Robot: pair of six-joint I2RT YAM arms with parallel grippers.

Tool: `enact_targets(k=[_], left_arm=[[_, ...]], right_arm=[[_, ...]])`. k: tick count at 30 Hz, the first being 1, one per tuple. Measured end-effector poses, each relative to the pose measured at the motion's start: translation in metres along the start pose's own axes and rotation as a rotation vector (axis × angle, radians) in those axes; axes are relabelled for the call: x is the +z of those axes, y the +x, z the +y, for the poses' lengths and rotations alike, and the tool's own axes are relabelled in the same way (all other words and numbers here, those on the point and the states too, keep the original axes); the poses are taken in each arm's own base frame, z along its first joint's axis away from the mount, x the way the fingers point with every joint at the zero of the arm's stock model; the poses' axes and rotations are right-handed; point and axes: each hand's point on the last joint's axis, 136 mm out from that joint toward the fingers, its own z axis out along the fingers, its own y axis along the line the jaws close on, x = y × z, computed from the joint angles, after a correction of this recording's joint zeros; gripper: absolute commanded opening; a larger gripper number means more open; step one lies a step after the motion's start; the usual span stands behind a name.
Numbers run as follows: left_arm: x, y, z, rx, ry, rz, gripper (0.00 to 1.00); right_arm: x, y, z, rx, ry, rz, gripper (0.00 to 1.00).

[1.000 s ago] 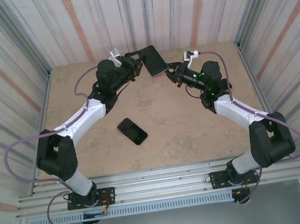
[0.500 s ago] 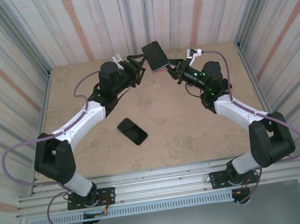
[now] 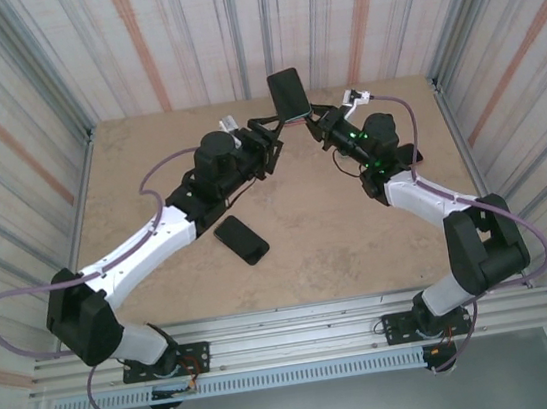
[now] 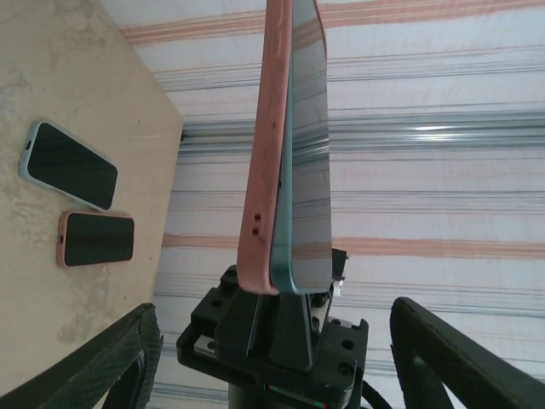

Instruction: Take the phone out of the phone case

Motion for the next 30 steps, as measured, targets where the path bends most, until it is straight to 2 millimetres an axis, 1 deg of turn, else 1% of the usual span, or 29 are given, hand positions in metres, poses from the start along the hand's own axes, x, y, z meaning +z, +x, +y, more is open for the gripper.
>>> enact_targets(k=[2,7,11,15,21,24,28,30], left_arm=[[0.000,0.005,-0.006,-0.010,0.011,0.000,0.67],[0.002,0.011,-0.034,-0.041,0.079,0.003,0.59],[0.007,0.010,-0.044,-0.044,0.099,0.002,0.57],[0.010,0.010,-0.042,-0.047,0.096,0.001,0.56],[0.020,0.012,-0.028,-0.061,0.067,0.003,0.56],[0.023,0.012,-0.025,-0.065,0.059,0.003,0.55],[0.024,0.012,-0.026,-0.065,0.062,0.003,0.53],[0.024,0.011,-0.030,-0.066,0.077,0.002,0.51]], right_arm=[[0.001,0.000,0.001,-0.013,-0.006,-0.006,0.00],[0.002,0.001,0.005,-0.044,-0.026,-0.014,0.00],[0.004,0.001,0.002,-0.055,-0.023,-0.015,0.00],[0.004,0.002,0.003,-0.057,-0.030,-0.015,0.00],[0.005,0.003,0.006,-0.062,-0.048,-0.015,0.00],[0.005,0.004,0.007,-0.063,-0.050,-0.013,0.00],[0.005,0.004,0.007,-0.065,-0.053,-0.013,0.00],[0.005,0.004,0.008,-0.069,-0.053,-0.014,0.00]])
